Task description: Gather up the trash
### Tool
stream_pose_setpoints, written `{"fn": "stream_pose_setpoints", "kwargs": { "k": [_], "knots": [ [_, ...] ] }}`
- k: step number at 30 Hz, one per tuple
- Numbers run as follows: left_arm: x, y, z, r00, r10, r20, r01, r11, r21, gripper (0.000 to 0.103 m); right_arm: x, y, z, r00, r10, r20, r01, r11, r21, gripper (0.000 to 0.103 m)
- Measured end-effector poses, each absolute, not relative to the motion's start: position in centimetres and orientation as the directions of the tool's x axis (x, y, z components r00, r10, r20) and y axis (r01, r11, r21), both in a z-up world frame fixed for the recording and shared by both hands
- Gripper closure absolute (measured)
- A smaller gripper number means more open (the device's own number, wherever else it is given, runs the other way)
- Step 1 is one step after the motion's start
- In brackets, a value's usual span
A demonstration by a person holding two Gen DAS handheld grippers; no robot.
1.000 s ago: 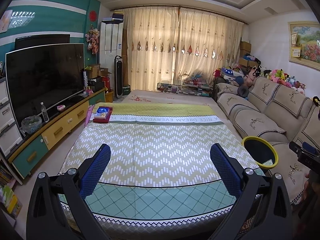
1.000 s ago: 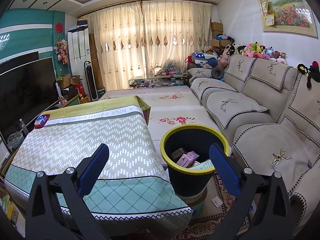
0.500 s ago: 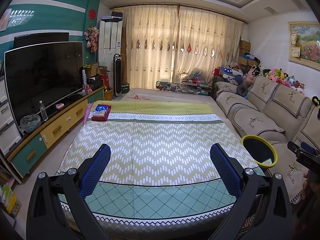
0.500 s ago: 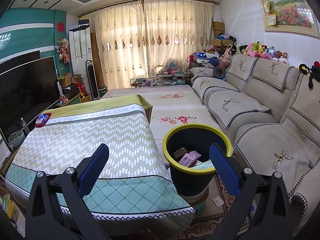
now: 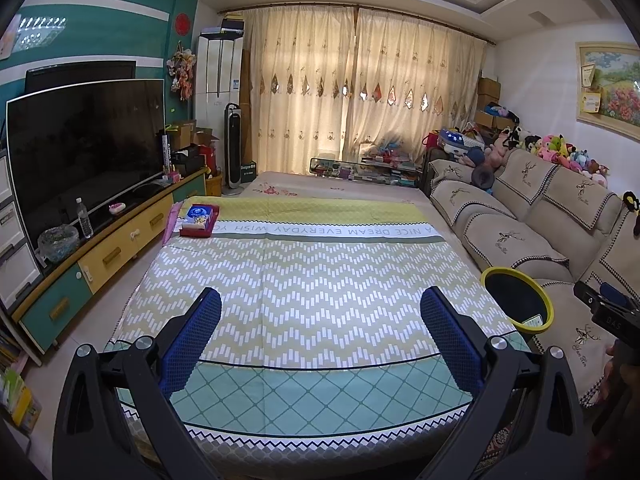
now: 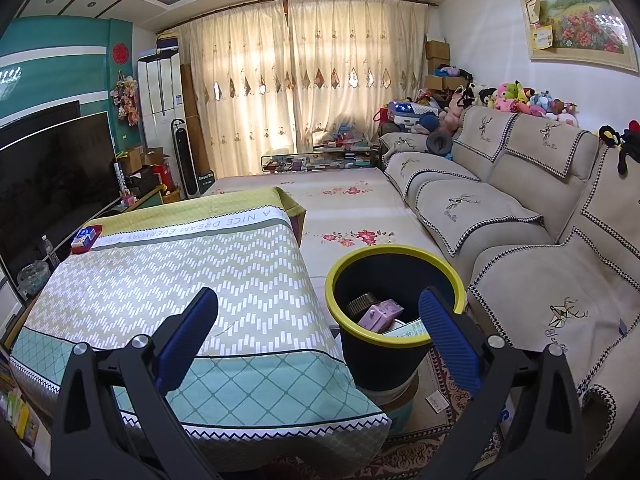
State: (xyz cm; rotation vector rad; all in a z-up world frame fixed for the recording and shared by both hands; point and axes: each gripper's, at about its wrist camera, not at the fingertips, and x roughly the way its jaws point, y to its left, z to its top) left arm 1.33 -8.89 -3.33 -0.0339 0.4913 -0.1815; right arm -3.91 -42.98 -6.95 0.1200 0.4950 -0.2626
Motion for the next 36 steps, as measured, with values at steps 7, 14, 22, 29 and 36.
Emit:
{"fn": "stream_pose_setpoints", "kwargs": {
  "k": [7,14,22,29,36],
  "knots": [
    [1.3,-8.9,-3.3,0.866,-0.183,-0.466,0.165,0.983,-0.079,0.005,-3.8,-43.0,-7.4,0.847,-0.214,-0.487,0.274,0.96,0.054,0.007],
    [1.4,-9.2,-3.7,0.863,-0.185,-0.47,0.168,0.983,-0.079,0.005,-3.7,-43.0,-7.5,0.847,-0.213,-0.488,0.273,0.961,0.054,0.007],
    [1.3,-9.6,-4.2,0.859,-0.189,-0.475,0.169,0.982,-0.085,0.005,-3.8,-43.2,-7.3,0.846,-0.213,-0.489,0.273,0.96,0.054,0.007],
    [1.3,-9.6,-4.2,0.859,-0.19,-0.476,0.169,0.982,-0.086,0.005,-3.8,-43.1,-7.4,0.845,-0.212,-0.491,0.272,0.961,0.053,0.007],
    [1.4,-9.6,-4.5,0.854,-0.193,-0.483,0.164,0.981,-0.101,0.005,-3.9,-42.9,-7.8,0.844,-0.209,-0.494,0.268,0.962,0.051,0.007]
  ]
}}
